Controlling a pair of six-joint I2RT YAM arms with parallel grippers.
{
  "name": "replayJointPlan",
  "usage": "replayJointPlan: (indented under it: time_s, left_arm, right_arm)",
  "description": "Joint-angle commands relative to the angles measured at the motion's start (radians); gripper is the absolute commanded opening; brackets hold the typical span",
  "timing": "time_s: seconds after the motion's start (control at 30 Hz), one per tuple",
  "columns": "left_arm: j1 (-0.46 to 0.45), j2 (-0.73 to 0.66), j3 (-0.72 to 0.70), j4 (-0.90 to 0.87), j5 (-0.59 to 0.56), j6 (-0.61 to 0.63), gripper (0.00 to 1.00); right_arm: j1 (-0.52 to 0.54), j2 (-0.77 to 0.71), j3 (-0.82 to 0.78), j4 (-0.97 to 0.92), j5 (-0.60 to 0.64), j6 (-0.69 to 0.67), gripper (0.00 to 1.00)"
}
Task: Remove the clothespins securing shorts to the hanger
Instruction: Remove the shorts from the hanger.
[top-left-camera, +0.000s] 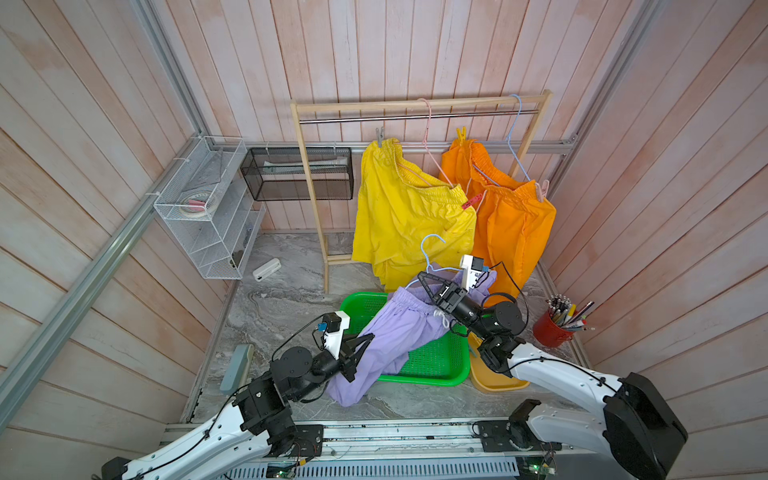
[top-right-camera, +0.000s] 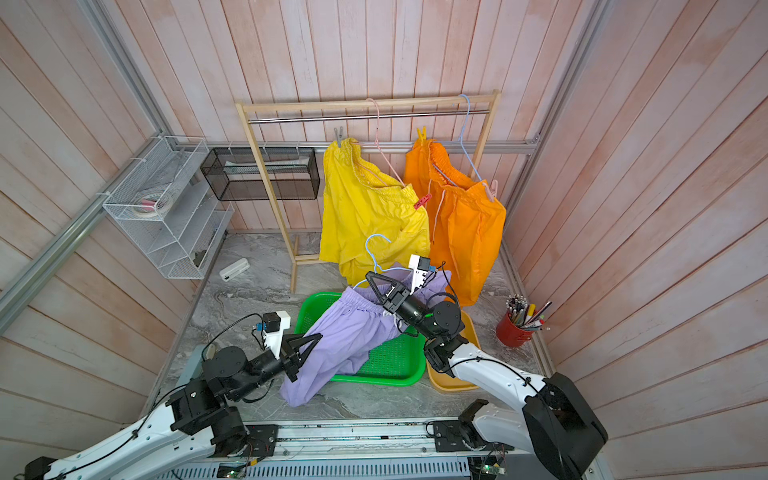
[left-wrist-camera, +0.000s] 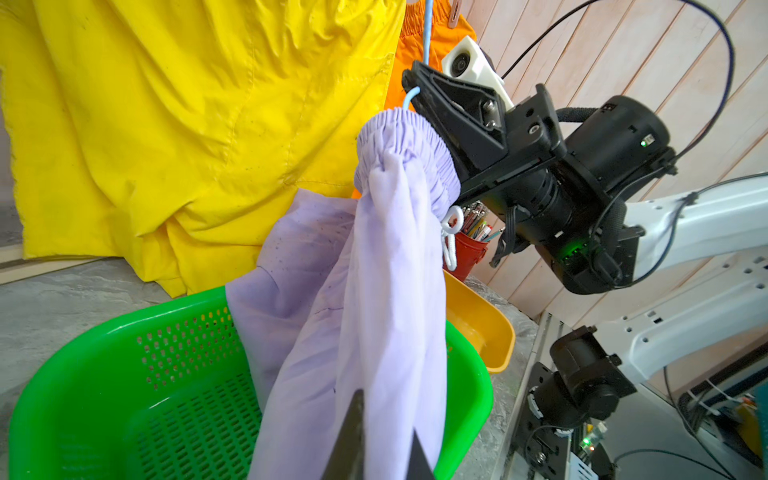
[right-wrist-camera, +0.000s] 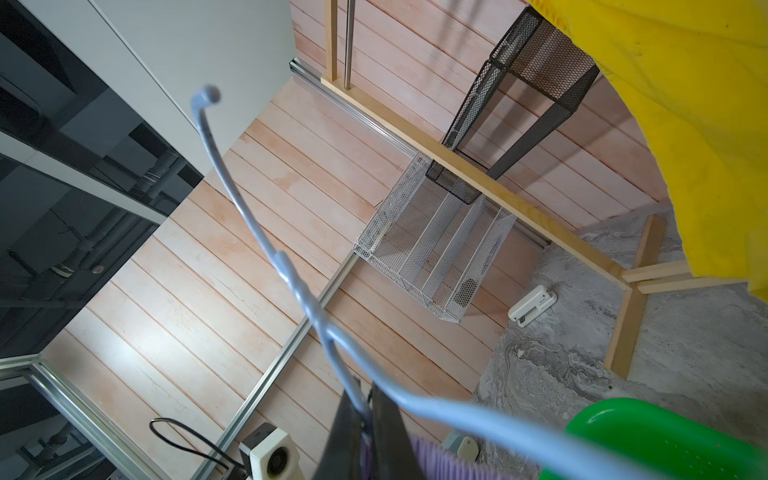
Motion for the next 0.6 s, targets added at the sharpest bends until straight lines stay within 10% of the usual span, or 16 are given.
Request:
replayJointPlan:
  time_s: [0.0, 0.57]
  left_arm:
    - [-0.001, -0.019, -0.013, -0.030, -0.034, 0.008, 0.10]
    - [-0.001, -0.132, 0.026, -0.142, -0.117, 0.036, 0.05]
  right_arm:
    - [-0.019, -0.025, 0.016, 0.062, -0.001, 0.002, 0.00]
    - [-0.131, -0.131, -0.074, 0.048, 0.012, 0.030, 0.00]
